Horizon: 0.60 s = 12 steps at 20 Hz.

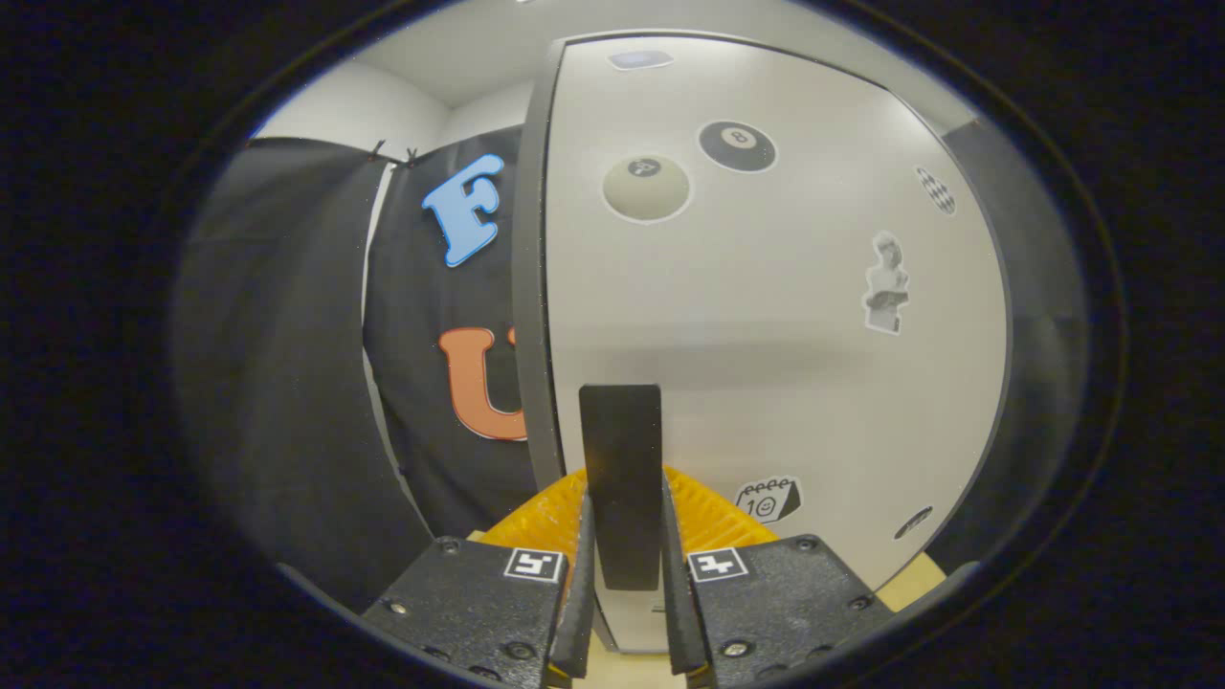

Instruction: Open the shoe cabinet door, grab the shoes and put them into the shoe cabinet, then close the shoe cabinet door.

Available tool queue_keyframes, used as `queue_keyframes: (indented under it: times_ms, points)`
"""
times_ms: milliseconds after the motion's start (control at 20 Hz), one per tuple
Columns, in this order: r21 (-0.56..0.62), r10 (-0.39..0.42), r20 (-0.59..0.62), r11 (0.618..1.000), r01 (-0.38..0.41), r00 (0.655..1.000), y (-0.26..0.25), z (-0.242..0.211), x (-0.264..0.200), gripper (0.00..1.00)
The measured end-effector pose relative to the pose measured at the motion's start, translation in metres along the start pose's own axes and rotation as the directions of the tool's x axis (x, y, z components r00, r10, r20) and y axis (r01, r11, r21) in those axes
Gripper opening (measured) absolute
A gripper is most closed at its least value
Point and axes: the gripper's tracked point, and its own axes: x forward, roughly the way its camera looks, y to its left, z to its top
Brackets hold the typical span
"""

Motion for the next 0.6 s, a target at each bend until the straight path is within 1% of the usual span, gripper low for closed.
queue_keyframes:
  times_ms: [150, 250, 600]
  points:
    - [0.024, 0.067, -0.013, 0.998, -0.066, 0.998, 0.001, -0.001, -0.010, 0.32]
    - [0.010, 0.110, -0.024, 0.994, -0.110, 0.994, 0.002, 0.000, -0.022, 0.32]
    - [-0.002, 0.202, -0.071, 0.979, -0.202, 0.977, -0.002, -0.001, -0.077, 0.32]
